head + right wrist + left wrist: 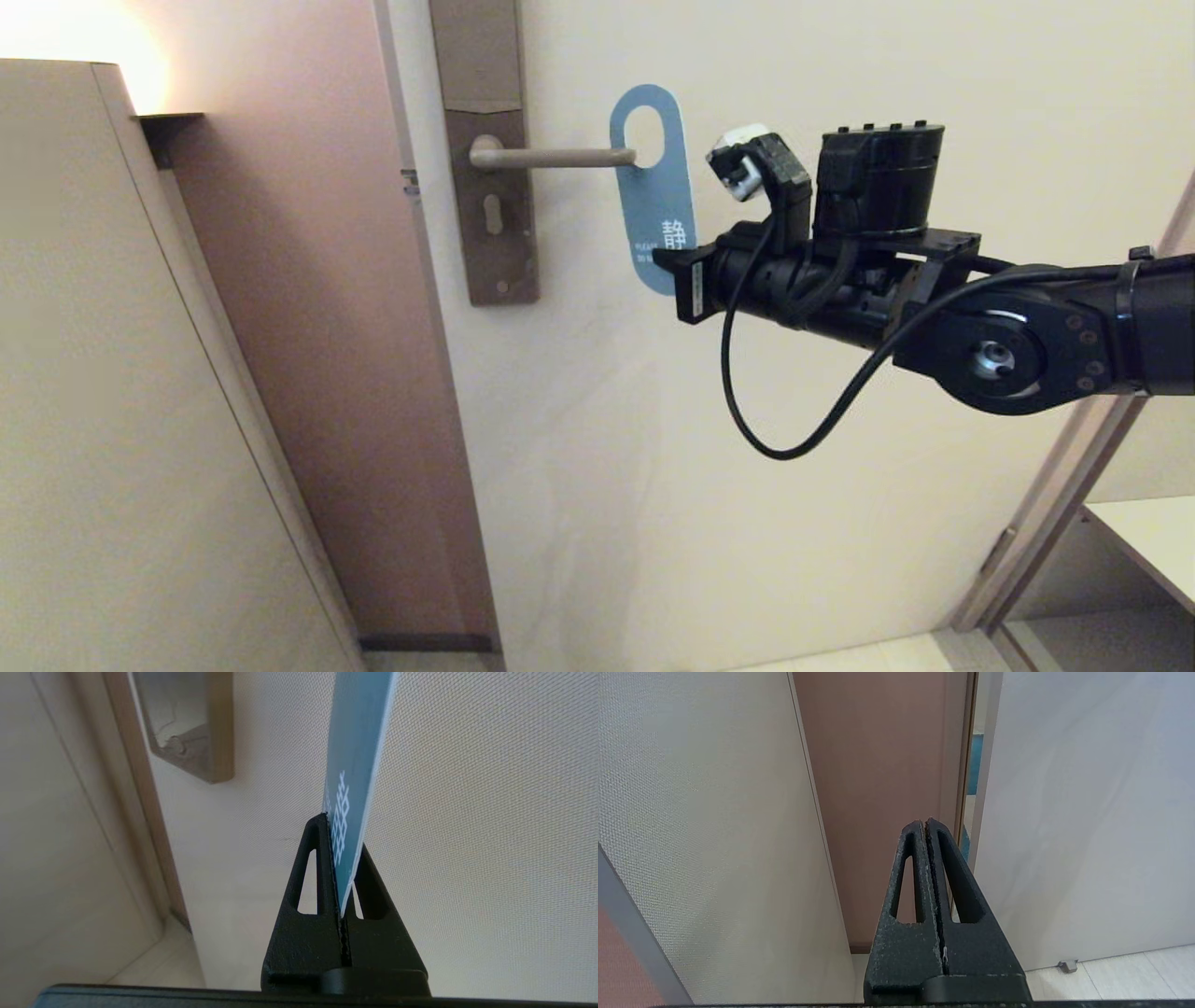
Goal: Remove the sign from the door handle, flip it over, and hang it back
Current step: Hang the sign back with the other side facing out
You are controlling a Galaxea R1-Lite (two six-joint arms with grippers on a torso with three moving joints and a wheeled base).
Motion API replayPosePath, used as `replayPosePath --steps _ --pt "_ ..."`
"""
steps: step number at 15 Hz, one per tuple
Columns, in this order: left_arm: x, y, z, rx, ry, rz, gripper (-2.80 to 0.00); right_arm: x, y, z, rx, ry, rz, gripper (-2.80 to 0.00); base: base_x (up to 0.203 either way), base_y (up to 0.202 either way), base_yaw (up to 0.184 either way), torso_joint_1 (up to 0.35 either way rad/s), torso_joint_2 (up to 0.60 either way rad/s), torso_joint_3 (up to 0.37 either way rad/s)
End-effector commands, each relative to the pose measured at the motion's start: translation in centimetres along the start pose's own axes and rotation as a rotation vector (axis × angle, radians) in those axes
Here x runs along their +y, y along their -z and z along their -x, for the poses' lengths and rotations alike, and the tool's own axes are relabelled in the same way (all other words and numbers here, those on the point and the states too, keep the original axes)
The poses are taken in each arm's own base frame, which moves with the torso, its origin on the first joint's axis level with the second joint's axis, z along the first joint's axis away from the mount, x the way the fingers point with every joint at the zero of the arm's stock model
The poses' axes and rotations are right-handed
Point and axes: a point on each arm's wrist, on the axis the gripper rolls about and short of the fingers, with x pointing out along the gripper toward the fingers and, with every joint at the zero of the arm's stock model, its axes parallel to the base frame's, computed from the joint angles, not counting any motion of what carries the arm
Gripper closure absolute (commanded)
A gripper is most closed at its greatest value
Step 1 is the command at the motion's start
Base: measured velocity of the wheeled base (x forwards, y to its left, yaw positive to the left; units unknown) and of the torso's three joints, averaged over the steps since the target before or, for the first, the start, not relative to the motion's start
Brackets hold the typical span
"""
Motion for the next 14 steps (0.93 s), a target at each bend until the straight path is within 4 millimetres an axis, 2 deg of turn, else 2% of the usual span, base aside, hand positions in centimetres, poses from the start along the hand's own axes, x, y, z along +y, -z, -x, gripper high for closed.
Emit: replayPosePath --steps 1,5,11,14 --pt "0.0 0.0 0.0 0.000 -0.001 0.000 0.00 0.2 0.2 -0.4 0.005 0.007 0.002 0.00 0.000 0.000 0.000 0.000 0.00 0.000" --pt "0.0 0.0 0.0 0.000 -0.001 0.000 0.00 0.7 0.3 -0.4 0.014 0.057 0.004 0.00 0.000 0.000 0.000 0.000 0.00 0.000" --pt "0.0 0.0 0.0 0.000 -0.001 0.000 0.00 2.7 0.3 -0.2 0.029 0.137 0.011 0.00 0.000 0.000 0.000 0.000 0.00 0.000" --pt "0.0 0.0 0.0 0.000 -0.001 0.000 0.00 3.7 0.6 -0.2 0.066 0.162 -0.041 0.00 0.000 0.000 0.000 0.000 0.00 0.000"
